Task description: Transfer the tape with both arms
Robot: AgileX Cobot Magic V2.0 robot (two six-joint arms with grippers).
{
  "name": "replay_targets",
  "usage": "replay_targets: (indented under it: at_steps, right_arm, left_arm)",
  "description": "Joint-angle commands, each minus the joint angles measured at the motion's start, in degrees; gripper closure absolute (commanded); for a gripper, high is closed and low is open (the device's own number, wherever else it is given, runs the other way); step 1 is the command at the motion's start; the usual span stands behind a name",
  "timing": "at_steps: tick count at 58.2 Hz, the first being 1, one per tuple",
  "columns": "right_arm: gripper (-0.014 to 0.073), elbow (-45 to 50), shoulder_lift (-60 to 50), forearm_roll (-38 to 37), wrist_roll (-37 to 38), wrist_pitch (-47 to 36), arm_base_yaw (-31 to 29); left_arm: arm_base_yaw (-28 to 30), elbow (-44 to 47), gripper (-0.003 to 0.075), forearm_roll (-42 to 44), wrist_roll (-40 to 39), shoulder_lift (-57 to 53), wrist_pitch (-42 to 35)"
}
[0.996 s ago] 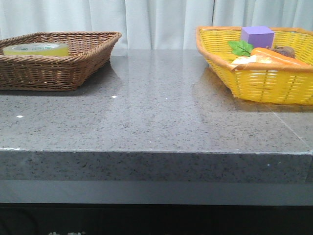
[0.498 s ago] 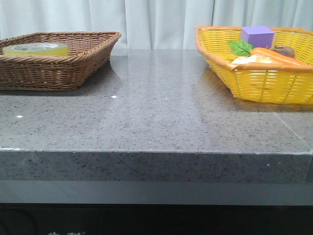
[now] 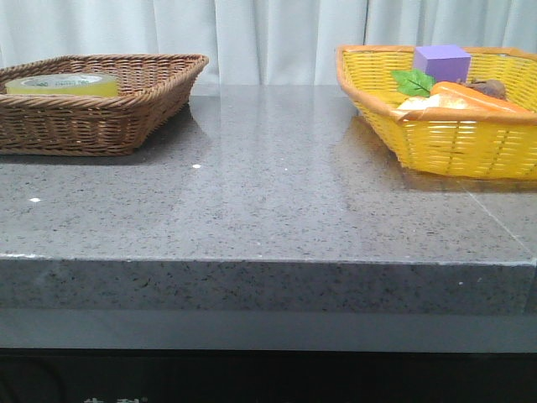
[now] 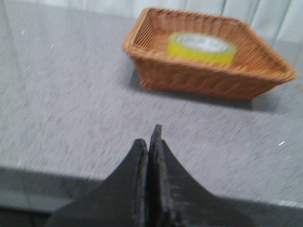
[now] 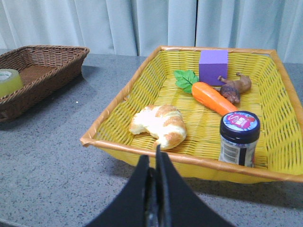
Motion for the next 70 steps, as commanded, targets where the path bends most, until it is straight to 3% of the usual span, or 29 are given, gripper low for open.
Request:
replay_targets:
  at_steps: [1, 11, 70]
  right_arm:
    - [0.0632, -1.28, 0.59, 0.09, -0.04, -4.30, -0.28]
    - [0.0632, -1.28, 0.59, 0.09, -0.04, -4.23, -0.28]
    - [0.0632, -0.42, 0.59, -1.00, -0.12, -5.21, -0.28]
  left_arm:
    - [0.79, 3.07, 0.0740, -0.08, -0.05, -0.65, -8.74]
    - [0.92, 9.08, 0.0740, -0.08, -0.05, -1.12, -17.07]
    - [0.92, 8.89, 0.0740, -0.08, -0.05, -1.12, -15.43]
